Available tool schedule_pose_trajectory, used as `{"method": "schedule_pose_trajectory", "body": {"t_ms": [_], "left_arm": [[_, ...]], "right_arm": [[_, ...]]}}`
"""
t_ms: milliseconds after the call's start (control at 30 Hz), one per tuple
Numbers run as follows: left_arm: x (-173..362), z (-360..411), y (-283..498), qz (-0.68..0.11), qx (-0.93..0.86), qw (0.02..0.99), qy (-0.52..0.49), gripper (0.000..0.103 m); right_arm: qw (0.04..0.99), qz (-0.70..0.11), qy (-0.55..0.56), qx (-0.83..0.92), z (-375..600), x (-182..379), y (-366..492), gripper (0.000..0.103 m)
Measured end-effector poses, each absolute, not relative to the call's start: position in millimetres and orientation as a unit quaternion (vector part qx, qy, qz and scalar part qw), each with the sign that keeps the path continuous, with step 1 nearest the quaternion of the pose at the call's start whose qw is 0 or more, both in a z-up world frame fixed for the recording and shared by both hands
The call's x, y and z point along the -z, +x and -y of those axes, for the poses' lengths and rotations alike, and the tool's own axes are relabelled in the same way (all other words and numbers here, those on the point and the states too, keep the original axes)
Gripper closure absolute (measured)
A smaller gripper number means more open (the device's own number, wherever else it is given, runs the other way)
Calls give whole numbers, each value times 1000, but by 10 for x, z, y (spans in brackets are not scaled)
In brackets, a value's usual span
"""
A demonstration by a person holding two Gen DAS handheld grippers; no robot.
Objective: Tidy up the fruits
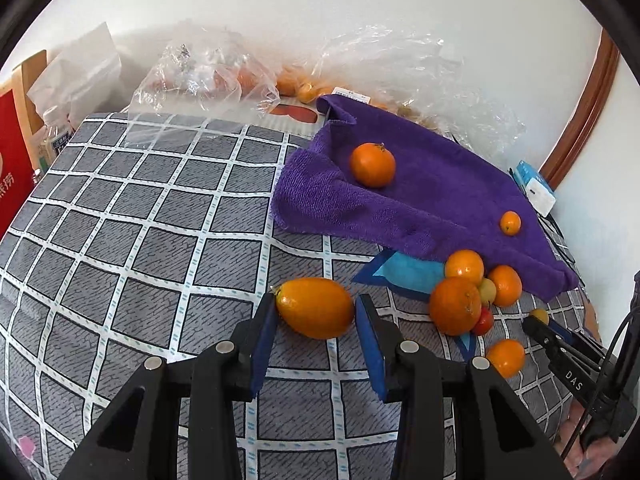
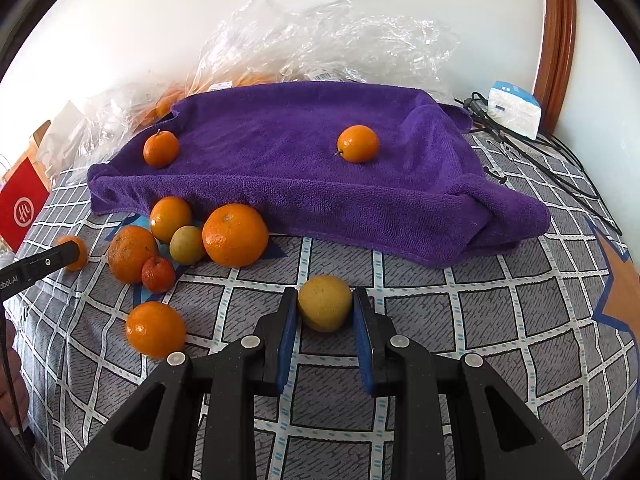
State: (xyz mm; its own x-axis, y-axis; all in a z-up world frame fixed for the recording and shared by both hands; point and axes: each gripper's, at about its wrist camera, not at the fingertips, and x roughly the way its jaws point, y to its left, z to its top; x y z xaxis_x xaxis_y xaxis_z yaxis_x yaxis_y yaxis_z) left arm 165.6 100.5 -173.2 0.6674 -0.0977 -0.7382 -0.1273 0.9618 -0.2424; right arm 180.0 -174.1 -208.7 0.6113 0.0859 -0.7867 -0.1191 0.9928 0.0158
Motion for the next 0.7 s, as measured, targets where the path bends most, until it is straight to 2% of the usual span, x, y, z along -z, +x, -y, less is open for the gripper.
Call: {"method": "schedule_pose_trajectory", "body": {"t_ms": [367, 700], "left_arm": [[1783, -978, 1675, -402, -11, 907, -127, 62], [1764, -1073, 1616, -380, -6, 911, -160, 64]], "right_arm": [[898, -435, -2, -61, 1791, 2074, 1803, 76], [903, -425, -22, -65, 1716, 2042, 1752, 76]]}}
